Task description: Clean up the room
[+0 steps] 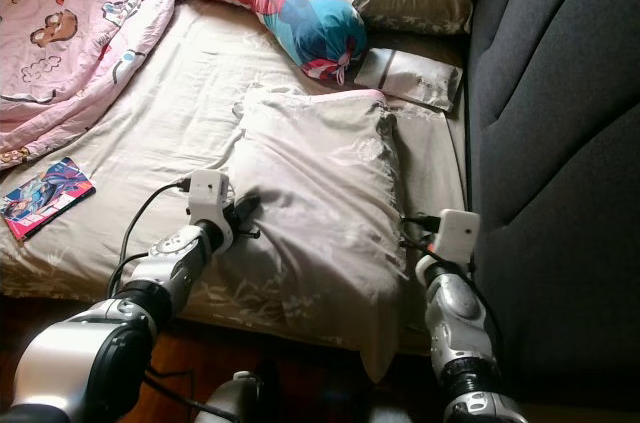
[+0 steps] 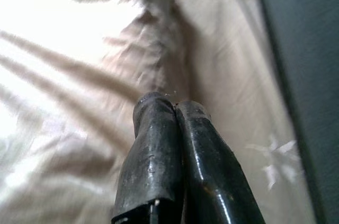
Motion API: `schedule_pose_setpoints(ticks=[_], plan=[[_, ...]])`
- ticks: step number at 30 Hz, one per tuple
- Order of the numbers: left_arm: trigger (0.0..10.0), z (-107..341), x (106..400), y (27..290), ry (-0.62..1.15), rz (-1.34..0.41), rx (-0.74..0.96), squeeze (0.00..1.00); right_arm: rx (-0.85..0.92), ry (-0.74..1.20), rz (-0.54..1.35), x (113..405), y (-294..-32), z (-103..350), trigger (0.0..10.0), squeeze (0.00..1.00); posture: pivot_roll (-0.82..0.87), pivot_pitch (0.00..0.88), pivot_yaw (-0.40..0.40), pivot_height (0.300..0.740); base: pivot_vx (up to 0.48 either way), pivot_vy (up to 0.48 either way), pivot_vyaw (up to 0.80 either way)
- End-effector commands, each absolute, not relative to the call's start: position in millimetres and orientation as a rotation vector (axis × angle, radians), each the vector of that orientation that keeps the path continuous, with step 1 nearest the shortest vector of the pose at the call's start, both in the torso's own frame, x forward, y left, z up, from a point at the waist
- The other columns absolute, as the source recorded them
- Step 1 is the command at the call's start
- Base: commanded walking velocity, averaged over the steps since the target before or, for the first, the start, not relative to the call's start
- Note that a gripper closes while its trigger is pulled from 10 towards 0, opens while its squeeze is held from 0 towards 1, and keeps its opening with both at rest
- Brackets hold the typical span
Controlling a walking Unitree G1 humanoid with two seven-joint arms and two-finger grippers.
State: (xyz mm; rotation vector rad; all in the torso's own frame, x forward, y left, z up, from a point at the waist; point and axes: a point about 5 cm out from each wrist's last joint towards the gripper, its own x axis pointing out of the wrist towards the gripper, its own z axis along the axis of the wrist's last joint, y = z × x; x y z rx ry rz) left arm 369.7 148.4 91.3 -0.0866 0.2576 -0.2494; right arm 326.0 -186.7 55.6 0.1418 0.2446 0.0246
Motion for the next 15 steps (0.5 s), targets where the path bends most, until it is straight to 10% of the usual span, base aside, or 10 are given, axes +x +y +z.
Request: schedule_pose_setpoints(ticks=[1, 15], plan=[[10.0, 94.6, 370.3, 163.2, 0.234, -0.200, -0.047, 0.00, 0.159, 0.317, 0.074, 318.0, -178.7, 41.5, 10.0, 0.00, -0.14, 0.174, 0.068, 0.740, 0.000, 0.000, 0.00], [10.0, 57.7, 346.4, 180.6, 0.354, -0.126, 0.048, 0.00, 0.115, 0.333, 0.033, 317.4, -181.8, 42.8, 10.0, 0.00, -0.14, 0.200, 0.051, 0.736, 0.000, 0.000, 0.00]])
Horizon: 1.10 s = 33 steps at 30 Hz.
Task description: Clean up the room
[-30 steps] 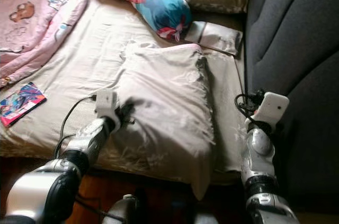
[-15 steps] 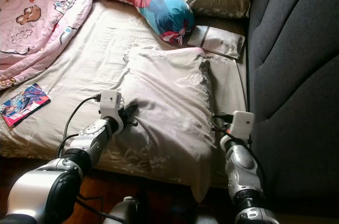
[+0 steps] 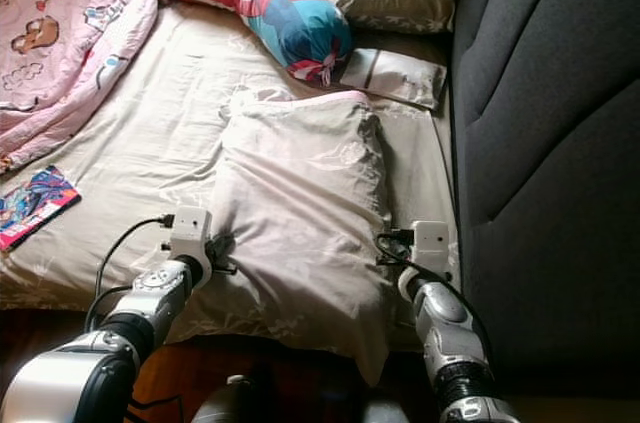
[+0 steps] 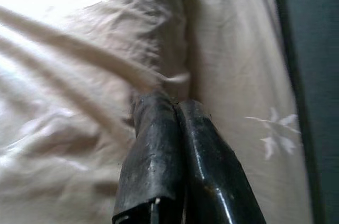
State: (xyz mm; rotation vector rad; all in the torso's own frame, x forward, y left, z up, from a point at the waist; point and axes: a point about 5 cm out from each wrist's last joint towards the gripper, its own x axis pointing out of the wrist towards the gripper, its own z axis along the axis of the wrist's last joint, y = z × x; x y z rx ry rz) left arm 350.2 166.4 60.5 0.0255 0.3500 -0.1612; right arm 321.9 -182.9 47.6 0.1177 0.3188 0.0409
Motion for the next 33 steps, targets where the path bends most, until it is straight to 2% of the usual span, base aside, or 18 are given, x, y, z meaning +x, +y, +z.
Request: schedule_pose_setpoints(ticks=[1, 15, 33], plan=[[10.0, 57.5, 346.1, 180.8, 0.355, -0.125, 0.049, 0.00, 0.116, 0.333, 0.035, 317.1, -181.2, 42.6, 10.0, 0.00, -0.14, 0.200, 0.051, 0.731, 0.000, 0.000, 0.00], [10.0, 49.4, 339.1, 181.4, 0.367, -0.130, 0.054, 0.00, 0.160, 0.340, 0.047, 308.0, -173.1, 34.2, 10.0, 0.00, -0.13, 0.223, 0.056, 0.647, 0.000, 0.000, 0.00], [10.0, 50.0, 338.1, 184.1, 0.361, -0.138, 0.057, 0.00, 0.149, 0.339, 0.052, 313.0, -171.2, 38.8, 10.0, 0.00, -0.11, 0.288, 0.073, 0.647, 0.000, 0.000, 0.00]])
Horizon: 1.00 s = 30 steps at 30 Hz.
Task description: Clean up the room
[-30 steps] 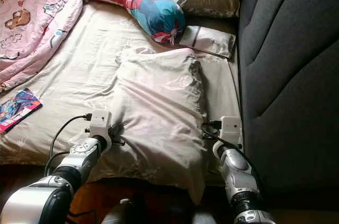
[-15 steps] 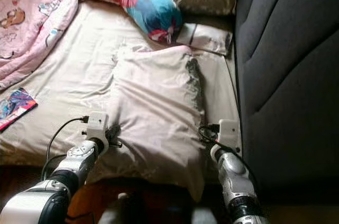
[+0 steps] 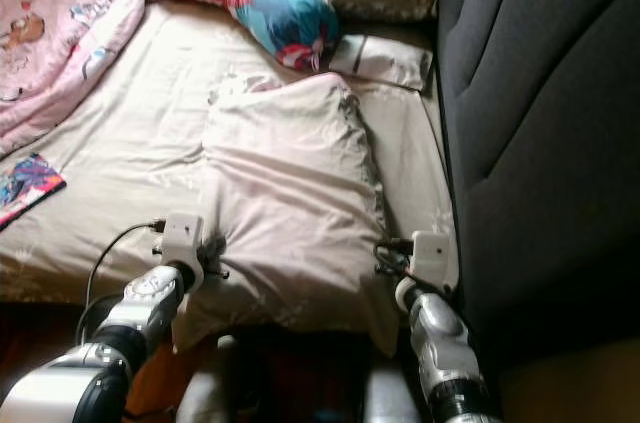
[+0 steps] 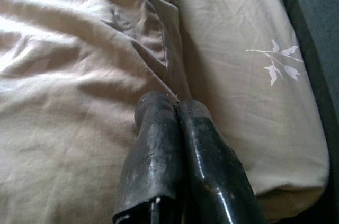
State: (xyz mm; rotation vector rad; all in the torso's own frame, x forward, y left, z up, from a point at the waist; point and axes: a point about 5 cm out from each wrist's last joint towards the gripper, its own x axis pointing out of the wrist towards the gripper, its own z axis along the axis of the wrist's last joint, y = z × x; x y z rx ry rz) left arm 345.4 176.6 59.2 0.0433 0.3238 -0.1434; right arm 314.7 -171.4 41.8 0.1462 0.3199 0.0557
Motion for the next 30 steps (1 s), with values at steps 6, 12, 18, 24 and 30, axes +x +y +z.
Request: schedule_pose_setpoints(ticks=[6, 12, 18, 24, 30], plan=[[10.0, 51.2, 337.3, 189.0, 0.353, -0.137, 0.059, 0.00, 0.171, 0.319, 0.069, 320.2, -160.7, 45.0, 10.0, 0.00, -0.08, 0.313, 0.094, 0.647, 0.000, 0.000, 0.00], [10.0, 49.4, 334.3, 193.6, 0.361, -0.147, 0.071, 0.00, 0.179, 0.317, 0.072, 321.1, -155.1, 45.3, 10.0, 0.00, -0.07, 0.324, 0.119, 0.647, 0.000, 0.000, 0.00], [10.0, 49.8, 334.1, 194.8, 0.363, -0.156, 0.077, 0.00, 0.205, 0.347, 0.080, 321.3, -157.3, 44.8, 10.0, 1.00, -0.06, 0.332, 0.135, 0.647, 0.000, 0.000, 0.00], [10.0, 52.2, 336.2, 191.2, 0.361, -0.175, 0.081, 0.00, 0.206, 0.348, 0.139, 328.2, -161.6, 57.1, 10.0, 1.00, -0.05, 0.347, 0.145, 0.647, 0.000, 0.000, 0.00], [10.0, 53.3, 336.6, 188.3, 0.354, -0.194, 0.078, 0.00, 0.195, 0.317, 0.213, 329.7, -170.2, 76.8, 10.0, 1.00, -0.05, 0.358, 0.147, 0.647, 0.000, 0.000, 0.00]])
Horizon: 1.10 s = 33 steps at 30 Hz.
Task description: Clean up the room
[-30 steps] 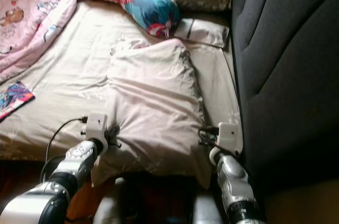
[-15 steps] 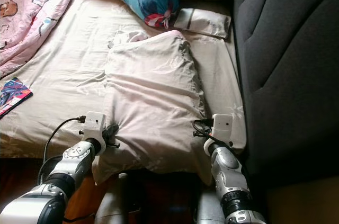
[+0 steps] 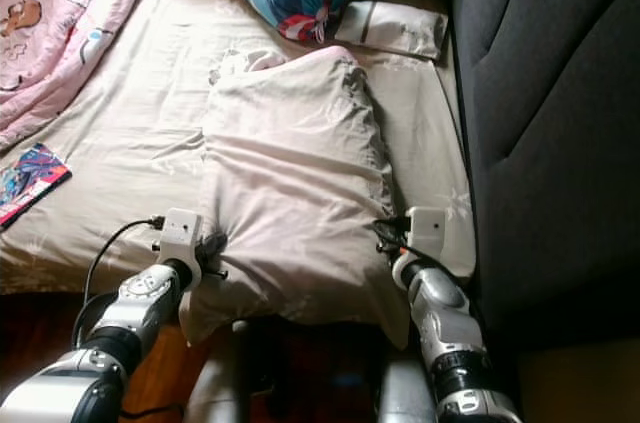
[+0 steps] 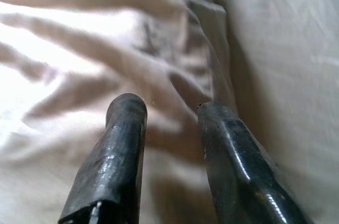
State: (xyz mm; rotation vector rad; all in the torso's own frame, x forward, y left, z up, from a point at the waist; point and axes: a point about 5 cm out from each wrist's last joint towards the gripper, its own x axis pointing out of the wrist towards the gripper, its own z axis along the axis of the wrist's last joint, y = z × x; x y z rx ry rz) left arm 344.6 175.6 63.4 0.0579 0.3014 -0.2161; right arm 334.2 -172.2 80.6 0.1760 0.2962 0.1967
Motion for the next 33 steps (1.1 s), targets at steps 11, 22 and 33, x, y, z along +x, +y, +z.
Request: schedule_pose_setpoints(ticks=[11, 22, 33], plan=[[10.0, 52.2, 335.4, 187.2, 0.358, -0.203, 0.077, 0.00, 0.244, 0.400, 0.218, 322.1, -183.3, 73.3, 10.0, 1.00, -0.05, 0.360, 0.150, 0.647, 0.000, 0.000, 0.00], [10.0, 53.4, 336.4, 186.6, 0.356, -0.204, 0.076, 0.00, 0.252, 0.534, 0.182, 312.9, -183.0, 53.8, 10.0, 1.00, -0.05, 0.364, 0.150, 0.647, 0.000, 0.000, 0.00], [10.0, 52.7, 336.1, 184.8, 0.357, -0.205, 0.073, 0.00, 0.299, 0.564, 0.285, 304.8, -166.7, 42.3, 10.0, 1.00, -0.05, 0.366, 0.147, 0.647, 0.000, 0.000, 0.00]])
